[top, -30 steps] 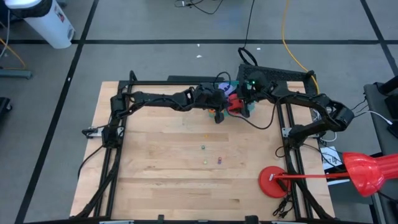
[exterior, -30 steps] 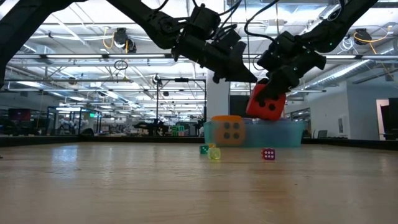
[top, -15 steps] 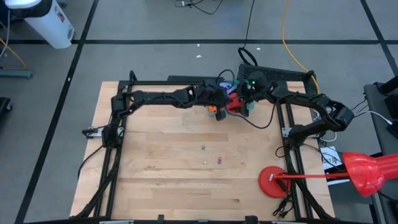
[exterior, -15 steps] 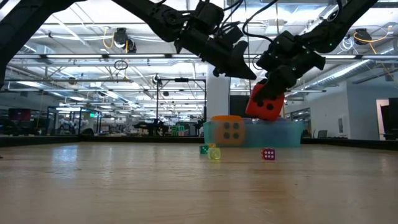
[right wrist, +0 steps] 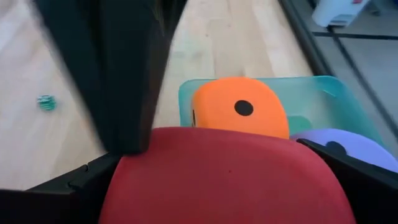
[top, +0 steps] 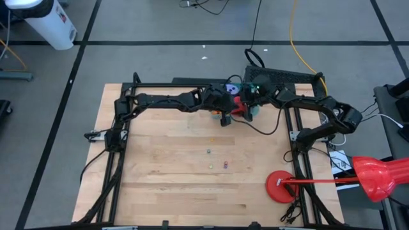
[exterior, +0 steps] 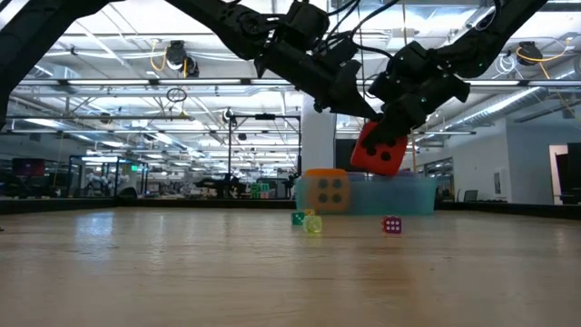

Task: Pick & Place Dice
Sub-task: Put the large red dice into the blue transparent bin, then put the small dark green dice into the blue transparent bin

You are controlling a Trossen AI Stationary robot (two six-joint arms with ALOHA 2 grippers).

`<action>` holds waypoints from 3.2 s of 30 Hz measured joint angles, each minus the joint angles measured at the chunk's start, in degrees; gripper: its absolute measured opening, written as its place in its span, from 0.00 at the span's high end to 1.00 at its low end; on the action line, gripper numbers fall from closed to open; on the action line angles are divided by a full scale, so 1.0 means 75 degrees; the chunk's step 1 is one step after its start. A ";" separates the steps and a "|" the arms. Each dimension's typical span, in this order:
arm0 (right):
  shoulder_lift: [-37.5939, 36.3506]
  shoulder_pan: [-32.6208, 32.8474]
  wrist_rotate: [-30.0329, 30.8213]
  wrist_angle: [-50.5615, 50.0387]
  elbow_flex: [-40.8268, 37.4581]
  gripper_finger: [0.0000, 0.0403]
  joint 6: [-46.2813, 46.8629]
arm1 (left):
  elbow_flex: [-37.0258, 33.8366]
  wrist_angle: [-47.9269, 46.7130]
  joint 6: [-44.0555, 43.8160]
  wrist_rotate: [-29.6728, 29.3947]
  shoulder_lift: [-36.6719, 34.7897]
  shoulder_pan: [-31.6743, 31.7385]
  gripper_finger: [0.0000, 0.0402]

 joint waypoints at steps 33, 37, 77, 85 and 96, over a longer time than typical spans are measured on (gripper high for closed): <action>-0.0132 -0.0165 -0.0881 0.0753 -0.0009 0.01 0.0238 | -0.0022 0.0048 -0.0202 -0.0215 0.0135 0.0329 1.00; -0.0342 -0.0173 -0.0860 0.0746 -0.0009 0.01 0.0391 | -0.0021 -0.0175 -0.0109 -0.0311 -0.0401 0.0240 1.00; -0.5715 0.2112 0.0937 -0.2064 -0.0867 0.02 0.3489 | -0.8779 0.0456 -0.2918 -0.3488 -1.0649 -0.2383 1.00; -0.5992 0.2625 0.1535 0.2688 -0.4116 0.02 0.3983 | -1.0284 0.1495 -0.2627 -0.3348 -1.1267 -0.2344 0.99; -0.5618 0.2646 0.1746 0.3578 -0.5080 0.02 0.3688 | -1.0847 0.1217 -0.1977 -0.2627 -1.1255 -0.1626 0.99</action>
